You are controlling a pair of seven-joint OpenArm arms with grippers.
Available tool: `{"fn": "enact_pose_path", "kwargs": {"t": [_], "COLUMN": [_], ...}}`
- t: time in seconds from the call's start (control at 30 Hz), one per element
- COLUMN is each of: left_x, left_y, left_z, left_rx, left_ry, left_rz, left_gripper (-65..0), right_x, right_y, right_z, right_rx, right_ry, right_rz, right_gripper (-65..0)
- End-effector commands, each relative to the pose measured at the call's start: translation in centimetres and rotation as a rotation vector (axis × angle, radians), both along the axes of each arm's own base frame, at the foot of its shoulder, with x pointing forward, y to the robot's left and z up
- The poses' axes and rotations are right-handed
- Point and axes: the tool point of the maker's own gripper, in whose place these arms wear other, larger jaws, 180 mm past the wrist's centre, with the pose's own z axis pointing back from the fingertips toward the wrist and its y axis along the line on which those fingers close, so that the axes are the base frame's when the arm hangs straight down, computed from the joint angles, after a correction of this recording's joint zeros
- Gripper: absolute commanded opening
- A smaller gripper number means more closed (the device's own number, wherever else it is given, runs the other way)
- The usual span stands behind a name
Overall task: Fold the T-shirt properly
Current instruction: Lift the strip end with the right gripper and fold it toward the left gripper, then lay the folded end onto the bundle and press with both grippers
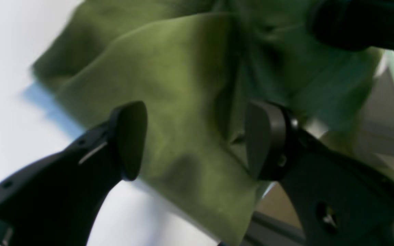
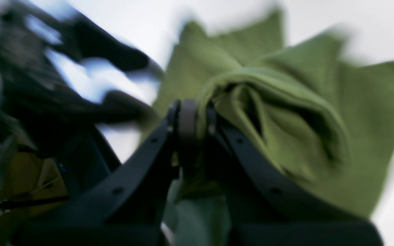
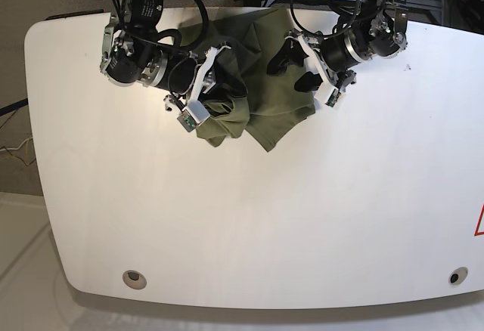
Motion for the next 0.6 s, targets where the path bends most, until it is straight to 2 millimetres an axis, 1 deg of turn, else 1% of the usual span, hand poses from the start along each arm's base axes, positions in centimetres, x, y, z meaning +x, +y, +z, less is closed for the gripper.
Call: {"fn": "enact_pose_path", "kwargs": {"t": [0.0, 0.03, 0.1, 0.17, 0.23, 0.3, 0.37, 0.43, 0.5, 0.57], "left_x": [0.4, 0.4, 0.0, -0.2, -0.2, -0.3, -0.2, -0.1, 0.5, 0.9], "left_y": [-0.5, -0.6, -1.4, -1.6, -1.5, -1.3, -1.0, -0.9, -0.3, 0.2], "left_z": [0.8, 0.7, 0.3, 0.2, 0.1, 0.0, 0.1, 0.3, 0.7, 1.0], "left_rx": [-0.027, -0.030, -0.050, -0.049, -0.040, -0.034, -0.027, -0.027, -0.021, -0.021], "left_ry": [-0.028, -0.025, 0.001, 0.010, 0.017, 0.015, 0.011, 0.004, -0.024, -0.040], "left_rz": [-0.001, -0.001, -0.004, -0.010, -0.014, -0.017, -0.016, -0.015, 0.008, 0.028], "left_gripper": [-25.8, -27.3, -42.1, -51.4, -59.2, -61.0, -61.7, -53.9, -41.1, -33.7], "right_x": [0.4, 0.4, 0.4, 0.3, 0.1, -0.1, -0.3, -0.5, -0.7, -0.8], "right_y": [-0.3, -0.2, 0.7, 1.2, 1.9, 2.8, 4.0, 5.4, 7.2, 8.0], "right_z": [0.4, 0.4, 1.1, 1.4, 1.8, 2.5, 3.4, 4.7, 5.6, 5.8], "right_rx": [-0.013, -0.013, 0.001, 0.011, 0.022, 0.045, 0.073, 0.108, 0.155, 0.168], "right_ry": [-0.028, -0.025, -0.049, -0.055, -0.064, -0.080, -0.101, -0.132, -0.130, -0.122], "right_rz": [0.006, 0.009, 0.042, 0.056, 0.074, 0.093, 0.115, 0.141, 0.150, 0.152], "right_gripper": [-65.0, -65.0, -65.0, -65.0, -65.0, -65.0, -65.0, -65.0, -65.0, -65.0]}}
